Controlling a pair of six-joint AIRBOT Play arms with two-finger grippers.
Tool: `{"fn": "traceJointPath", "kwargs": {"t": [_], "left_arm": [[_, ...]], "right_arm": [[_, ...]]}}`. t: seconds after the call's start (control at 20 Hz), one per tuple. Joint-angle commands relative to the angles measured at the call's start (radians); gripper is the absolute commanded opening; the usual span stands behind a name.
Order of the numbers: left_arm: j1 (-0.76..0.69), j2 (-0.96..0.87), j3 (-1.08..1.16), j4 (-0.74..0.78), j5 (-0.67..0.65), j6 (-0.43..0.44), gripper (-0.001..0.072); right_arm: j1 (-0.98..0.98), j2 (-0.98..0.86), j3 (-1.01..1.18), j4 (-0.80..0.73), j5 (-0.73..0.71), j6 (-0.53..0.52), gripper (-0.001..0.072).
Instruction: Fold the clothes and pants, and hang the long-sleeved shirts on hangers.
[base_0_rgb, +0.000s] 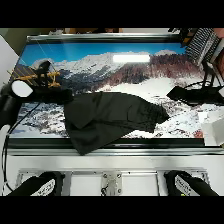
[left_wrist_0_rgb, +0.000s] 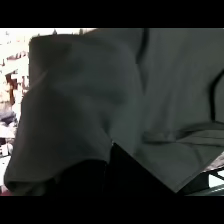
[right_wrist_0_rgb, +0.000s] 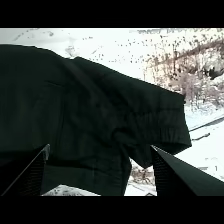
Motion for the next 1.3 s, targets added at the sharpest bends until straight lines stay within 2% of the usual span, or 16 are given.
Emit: {"fn": "traceJointPath", "kwargs": {"t": [0.0,0.2,0.3,0.4,0.5,0.6,0.85,0.9,0.95,1.0,1.1,1.25], "left_arm": [[0.001,-0.119,-0.039,0.006,0.002,0.015,0.0009],[0.001,-0.151,-0.038,0.006,0.001,0.029,0.001],[0.001,-0.15,-0.036,0.006,0.001,0.033,0.001],[0.001,-0.151,-0.036,0.006,0.003,0.033,0.0009],[0.001,-0.15,-0.036,0.006,0.002,0.033,0.001],[0.001,-0.151,-0.036,0.006,0.002,0.033,0.001],[0.001,-0.15,-0.036,0.007,0.001,0.033,0.001],[0.001,-0.15,-0.036,0.007,0.002,0.033,0.0009],[0.001,-0.15,-0.036,0.007,0.003,0.037,0.0009],[0.006,-0.15,-0.035,0.007,0.005,0.052,0.001],[0.037,-0.115,-0.034,0.006,0.004,0.058,0.001],[0.124,0.026,0.052,0.0,-0.037,0.058,0.0009]], "right_arm": [[0.0,-0.06,-0.081,-0.001,-0.005,0.04,0.0693],[0.001,-0.06,-0.307,0.0,-0.044,0.147,0.0692],[0.001,-0.06,-0.423,0.024,-0.088,0.157,0.0692],[0.007,-0.06,-0.505,0.118,-0.164,0.138,0.0691],[0.048,-0.063,-0.544,0.175,-0.256,0.126,0.0687],[0.106,-0.077,-0.546,0.178,-0.327,0.127,0.0574],[0.216,-0.11,-0.546,0.211,-0.434,0.126,0.0573],[0.218,-0.108,-0.544,0.21,-0.44,0.126,0.0525],[0.216,-0.101,-0.539,0.206,-0.438,0.109,0.0217],[0.214,-0.085,-0.528,0.193,-0.436,0.078,0.0022],[0.187,-0.016,-0.458,0.128,-0.362,0.038,0.0023],[0.109,0.163,-0.195,-0.059,-0.109,0.002,0.0023]]}}
